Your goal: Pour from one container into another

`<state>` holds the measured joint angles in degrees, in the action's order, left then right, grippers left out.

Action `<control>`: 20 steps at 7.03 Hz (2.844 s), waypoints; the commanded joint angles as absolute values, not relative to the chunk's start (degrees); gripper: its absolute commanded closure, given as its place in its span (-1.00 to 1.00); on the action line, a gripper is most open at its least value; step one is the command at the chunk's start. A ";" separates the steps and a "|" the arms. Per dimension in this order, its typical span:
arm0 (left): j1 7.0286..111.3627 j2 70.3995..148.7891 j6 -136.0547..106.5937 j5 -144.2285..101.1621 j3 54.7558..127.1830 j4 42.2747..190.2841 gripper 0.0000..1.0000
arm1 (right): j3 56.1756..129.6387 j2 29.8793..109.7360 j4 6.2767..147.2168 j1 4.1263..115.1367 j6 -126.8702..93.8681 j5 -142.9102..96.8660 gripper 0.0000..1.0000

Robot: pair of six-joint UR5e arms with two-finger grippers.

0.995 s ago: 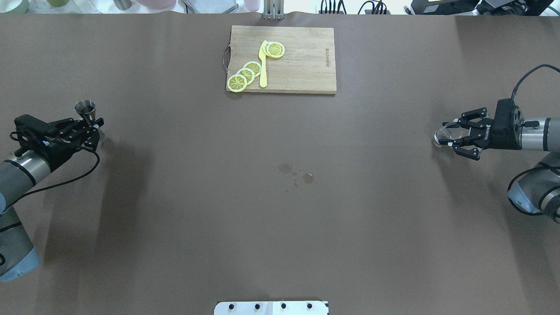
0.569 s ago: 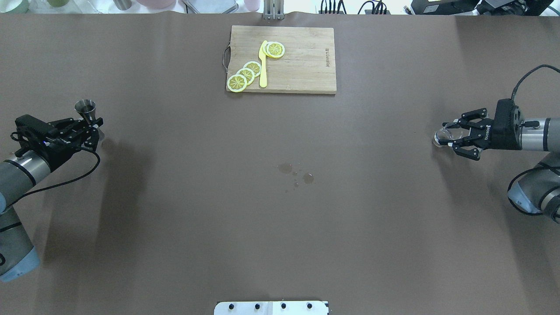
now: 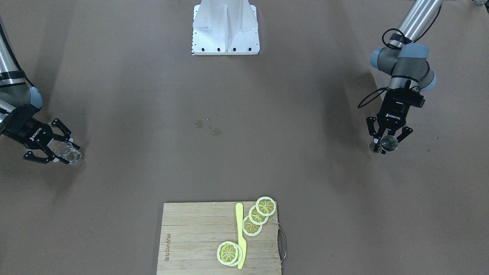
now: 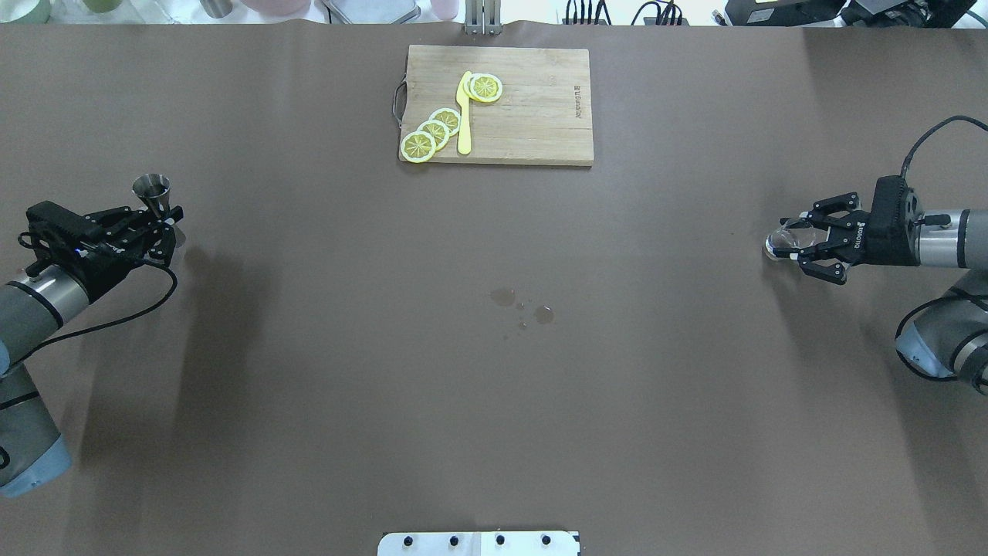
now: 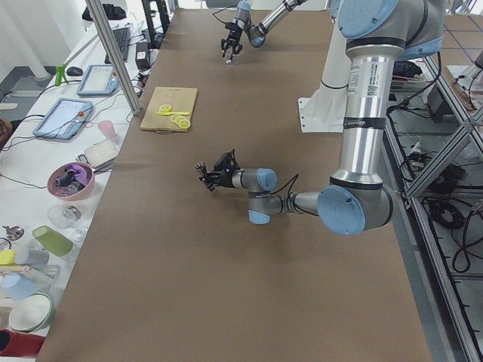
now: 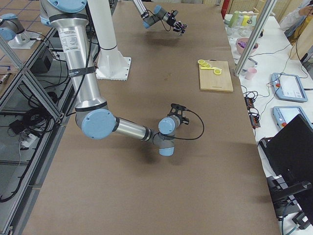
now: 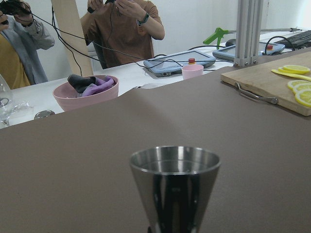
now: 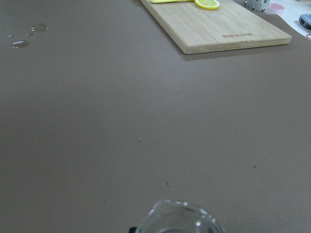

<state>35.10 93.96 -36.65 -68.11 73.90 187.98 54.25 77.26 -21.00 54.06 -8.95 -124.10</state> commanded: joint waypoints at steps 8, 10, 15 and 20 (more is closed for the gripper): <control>34.98 93.60 -35.68 -52.32 71.90 190.90 1.00 | 54.05 77.17 -21.00 53.26 -8.35 -124.01 0.53; 33.93 93.78 -35.77 -50.45 71.28 190.64 1.00 | 53.96 77.08 -21.00 52.91 -8.44 -124.01 0.43; 31.11 94.13 -41.57 -49.22 70.66 189.58 1.00 | 54.05 76.99 -21.01 52.91 -8.96 -124.10 -0.99; 29.88 94.92 -41.48 -48.16 70.58 189.58 0.86 | 54.40 76.99 -21.01 53.09 -9.05 -124.80 -1.00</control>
<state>30.06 94.68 -41.48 -48.29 70.58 189.58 54.25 76.99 -21.01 53.01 -9.02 -124.26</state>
